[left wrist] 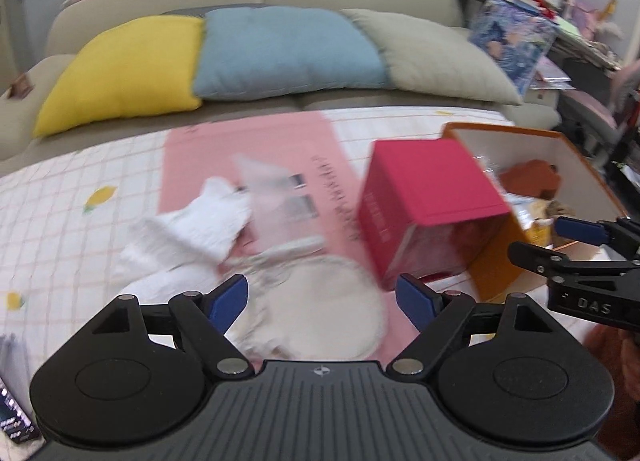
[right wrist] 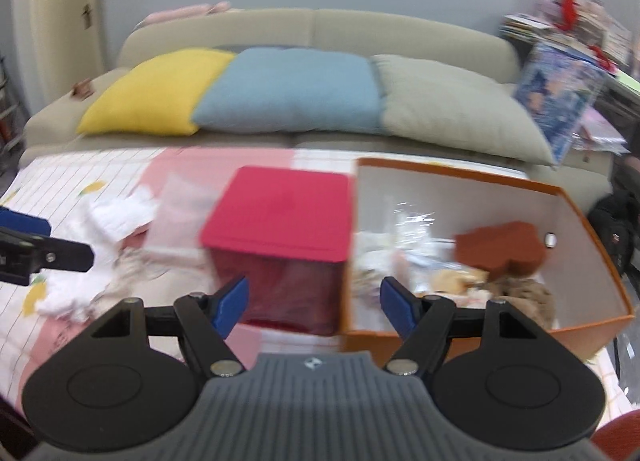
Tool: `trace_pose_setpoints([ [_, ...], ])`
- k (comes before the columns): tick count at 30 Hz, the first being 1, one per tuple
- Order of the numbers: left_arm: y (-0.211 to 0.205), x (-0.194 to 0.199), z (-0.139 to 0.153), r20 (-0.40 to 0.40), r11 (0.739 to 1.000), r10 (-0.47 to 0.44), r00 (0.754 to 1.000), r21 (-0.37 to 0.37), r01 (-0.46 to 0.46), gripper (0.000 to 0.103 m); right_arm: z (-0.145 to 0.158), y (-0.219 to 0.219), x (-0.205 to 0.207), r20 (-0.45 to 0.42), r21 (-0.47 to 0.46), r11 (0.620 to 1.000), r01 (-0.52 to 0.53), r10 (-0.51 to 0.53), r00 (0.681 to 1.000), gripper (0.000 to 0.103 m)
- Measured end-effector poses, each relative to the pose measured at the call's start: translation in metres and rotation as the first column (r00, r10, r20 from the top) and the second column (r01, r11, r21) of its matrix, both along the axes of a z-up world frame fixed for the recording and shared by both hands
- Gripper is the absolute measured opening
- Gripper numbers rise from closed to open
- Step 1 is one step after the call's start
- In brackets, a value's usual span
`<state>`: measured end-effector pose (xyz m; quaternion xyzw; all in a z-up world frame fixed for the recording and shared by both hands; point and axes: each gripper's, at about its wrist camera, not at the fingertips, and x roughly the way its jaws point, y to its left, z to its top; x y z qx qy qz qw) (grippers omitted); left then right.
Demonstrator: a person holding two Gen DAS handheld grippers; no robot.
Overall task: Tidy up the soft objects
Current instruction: 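Withdraw both tools from the box back over the white tissue and cloth, then grasp the cream cloth bag with the right tool while the left grasps the white tissue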
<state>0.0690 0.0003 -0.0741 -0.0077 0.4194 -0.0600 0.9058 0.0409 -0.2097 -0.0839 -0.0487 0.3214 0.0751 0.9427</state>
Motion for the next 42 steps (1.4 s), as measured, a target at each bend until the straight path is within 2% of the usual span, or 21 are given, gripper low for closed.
trace_pose_setpoints([
  [7, 0.041, -0.012, -0.02, -0.028, 0.995, 0.101, 0.995, 0.0, -0.101, 0.094, -0.015, 0.049, 0.01, -0.077, -0.003, 0.996, -0.084, 0.084, 0.994, 0.072],
  [15, 0.074, -0.019, -0.03, -0.044, 0.984, 0.178, 0.983, -0.023, -0.179, 0.094, -0.027, 0.104, 0.021, -0.123, -0.013, 0.981, -0.195, 0.192, 0.974, 0.072],
  [19, 0.084, -0.017, -0.036, -0.05, 0.979, 0.198, 0.979, -0.033, -0.2, 0.094, -0.037, 0.132, 0.024, -0.143, -0.07, 0.959, -0.276, 0.265, 0.954, 0.072],
  [29, 0.102, 0.0, -0.054, -0.066, 0.978, 0.205, 0.977, -0.025, -0.207, 0.093, -0.06, 0.17, 0.056, -0.207, -0.096, 0.93, -0.355, 0.331, 0.921, 0.072],
  [33, 0.11, 0.008, -0.067, -0.09, 0.979, 0.2, 0.976, -0.005, -0.202, 0.094, -0.077, 0.179, 0.066, -0.249, -0.085, 0.923, -0.375, 0.345, 0.905, 0.089],
  [35, 0.113, 0.012, -0.073, -0.098, 0.977, 0.214, 0.972, 0.007, -0.214, 0.094, -0.087, 0.184, 0.071, -0.27, -0.091, 0.921, -0.378, 0.343, 0.9, 0.09],
  [39, 0.124, 0.02, -0.083, -0.086, 0.968, 0.246, 0.965, -0.019, -0.248, 0.095, -0.101, 0.189, 0.08, -0.32, -0.076, 0.929, -0.363, 0.322, 0.891, 0.091],
  [42, 0.121, 0.028, -0.092, -0.057, 0.971, 0.238, 0.97, 0.046, -0.235, 0.095, -0.109, 0.19, 0.087, -0.351, -0.064, 0.937, -0.343, 0.301, 0.887, 0.091],
])
